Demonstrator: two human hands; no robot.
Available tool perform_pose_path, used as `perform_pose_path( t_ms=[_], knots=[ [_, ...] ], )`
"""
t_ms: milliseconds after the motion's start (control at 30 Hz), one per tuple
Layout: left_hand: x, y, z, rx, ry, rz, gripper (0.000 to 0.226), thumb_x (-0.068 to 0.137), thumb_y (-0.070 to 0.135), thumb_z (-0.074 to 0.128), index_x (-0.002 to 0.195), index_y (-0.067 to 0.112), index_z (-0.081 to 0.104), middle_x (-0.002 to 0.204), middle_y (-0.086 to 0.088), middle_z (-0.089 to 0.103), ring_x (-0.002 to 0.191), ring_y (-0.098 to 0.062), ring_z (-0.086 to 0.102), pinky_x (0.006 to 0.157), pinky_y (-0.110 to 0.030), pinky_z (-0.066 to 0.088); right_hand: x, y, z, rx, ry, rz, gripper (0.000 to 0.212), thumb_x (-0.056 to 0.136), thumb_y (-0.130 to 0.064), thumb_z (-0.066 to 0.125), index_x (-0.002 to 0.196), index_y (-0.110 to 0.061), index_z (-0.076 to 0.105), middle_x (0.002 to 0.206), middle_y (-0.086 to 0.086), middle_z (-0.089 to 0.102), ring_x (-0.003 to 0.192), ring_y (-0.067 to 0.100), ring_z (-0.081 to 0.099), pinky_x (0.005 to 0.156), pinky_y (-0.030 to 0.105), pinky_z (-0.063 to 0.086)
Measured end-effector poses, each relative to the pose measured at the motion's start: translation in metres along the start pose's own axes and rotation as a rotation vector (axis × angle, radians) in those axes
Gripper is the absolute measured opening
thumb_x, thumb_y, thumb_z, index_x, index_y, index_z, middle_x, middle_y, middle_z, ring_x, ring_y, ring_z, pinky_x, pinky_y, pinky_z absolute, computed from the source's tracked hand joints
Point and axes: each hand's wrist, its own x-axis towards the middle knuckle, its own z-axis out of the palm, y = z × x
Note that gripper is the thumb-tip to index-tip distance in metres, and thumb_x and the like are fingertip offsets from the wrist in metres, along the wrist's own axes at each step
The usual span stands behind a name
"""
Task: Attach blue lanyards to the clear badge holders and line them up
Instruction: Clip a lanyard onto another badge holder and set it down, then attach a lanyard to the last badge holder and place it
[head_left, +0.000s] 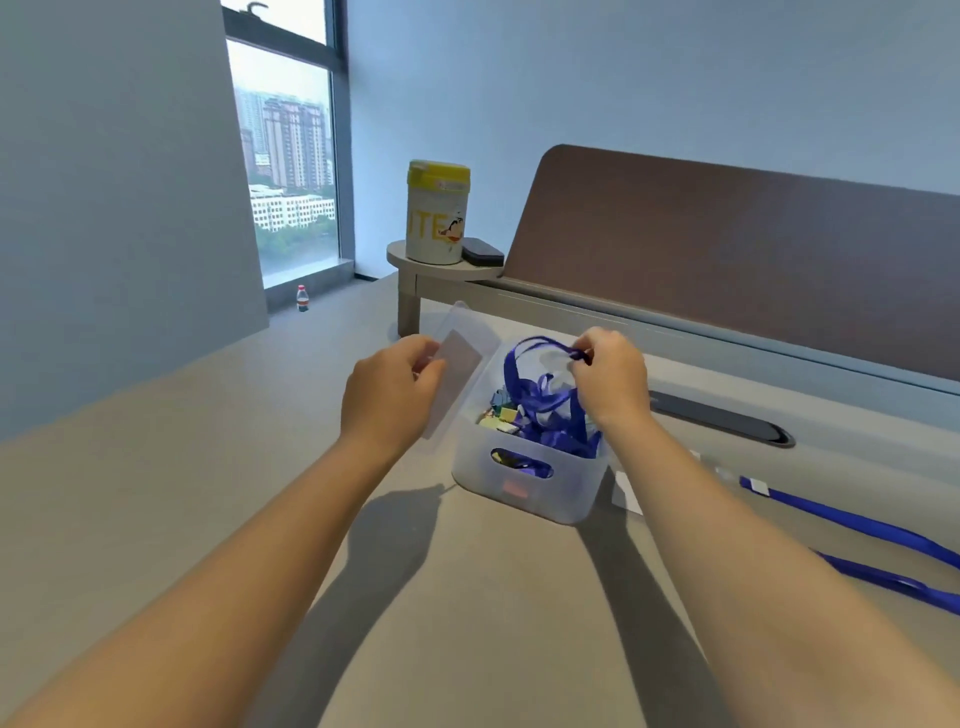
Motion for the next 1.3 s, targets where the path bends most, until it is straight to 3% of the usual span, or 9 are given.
perform_pose_path(
  t_ms=[100,200,333,567,667,833,1000,1100,1300],
  knots=[
    [-0.001,-0.001,0.000,0.018,-0.006,0.005,0.027,0.091,0.019,0.048,0.113,0.008,0.060,0.115,-0.013,0.065,0.083,-0.015,0.048,0.066,-0.024,0.041,-0.003,0.003,0.006,-0.312,-0.320,-0.100,0.029,0.089,-0.006,0.053,0.116,-0.006,0.061,0.121,0.016,0.062,0.108,0.033,0.056,0.088,0.037,0.047],
    [-0.006,0.004,0.000,0.037,-0.024,0.023,0.027,0.091,0.020,0.048,0.114,0.009,0.060,0.116,-0.011,0.066,0.085,-0.019,0.054,0.070,-0.025,0.043,-0.010,-0.003,-0.002,-0.365,-0.497,-0.082,0.043,0.088,-0.010,0.057,0.130,-0.011,0.052,0.132,0.014,0.056,0.116,0.033,0.054,0.097,0.036,0.046],
    [-0.019,0.022,-0.001,0.049,-0.039,0.093,0.027,0.092,0.018,0.048,0.113,0.007,0.060,0.115,-0.014,0.066,0.094,-0.030,0.062,0.071,-0.026,0.045,-0.029,0.002,-0.025,-0.249,-0.389,-0.093,0.032,0.091,-0.012,0.049,0.122,-0.012,0.059,0.128,0.014,0.059,0.110,0.032,0.058,0.093,0.039,0.050],
    [-0.066,0.083,0.020,-0.004,-0.147,0.314,0.018,0.088,0.009,0.050,0.082,-0.005,0.059,0.086,-0.026,0.066,0.069,-0.029,0.053,0.050,-0.021,0.033,-0.105,0.054,-0.108,-0.206,-0.343,0.034,0.030,0.093,-0.017,0.048,0.119,-0.009,0.061,0.123,0.010,0.062,0.109,0.026,0.058,0.095,0.039,0.048],
    [-0.102,0.115,0.039,-0.031,-0.236,0.405,0.017,0.090,0.009,0.048,0.091,-0.005,0.058,0.094,-0.022,0.066,0.071,-0.026,0.054,0.057,-0.013,0.038,-0.143,0.099,-0.145,-0.243,-0.307,0.163,0.029,0.092,-0.016,0.047,0.115,-0.006,0.063,0.119,0.013,0.064,0.105,0.028,0.059,0.093,0.043,0.049],
    [-0.160,0.142,0.078,-0.067,-0.355,0.521,0.031,0.092,0.008,0.042,0.122,0.009,0.051,0.104,-0.016,0.068,0.088,-0.027,0.065,0.076,-0.028,0.048,-0.193,0.175,-0.193,-0.284,-0.181,0.441,0.030,0.091,-0.014,0.047,0.118,-0.007,0.059,0.121,0.010,0.063,0.107,0.025,0.059,0.089,0.035,0.047],
    [-0.183,0.154,0.110,-0.060,-0.383,0.550,0.033,0.091,0.006,0.040,0.119,0.016,0.055,0.108,-0.010,0.065,0.095,-0.025,0.059,0.078,-0.032,0.046,-0.212,0.233,-0.212,-0.423,-0.130,0.597,0.015,0.090,-0.018,0.049,0.081,-0.009,0.057,0.096,0.013,0.060,0.086,0.025,0.056,0.075,0.035,0.046],
    [-0.183,0.158,0.125,-0.005,-0.394,0.549,0.029,0.091,0.008,0.041,0.115,0.009,0.057,0.108,-0.012,0.065,0.096,-0.028,0.057,0.073,-0.032,0.041,-0.211,0.252,-0.208,-0.511,-0.142,0.627,0.026,0.091,-0.029,0.050,0.102,-0.007,0.059,0.105,0.010,0.059,0.099,0.025,0.056,0.080,0.034,0.046],
    [-0.183,0.163,0.138,0.029,-0.422,0.534,0.020,0.091,0.012,0.046,0.098,0.004,0.062,0.095,-0.014,0.067,0.078,-0.024,0.052,0.066,-0.028,0.033,-0.198,0.265,-0.192,-0.434,-0.105,0.634,0.029,0.088,-0.031,0.055,0.102,-0.007,0.064,0.102,0.010,0.063,0.093,0.024,0.059,0.080,0.035,0.051]
  ],
)
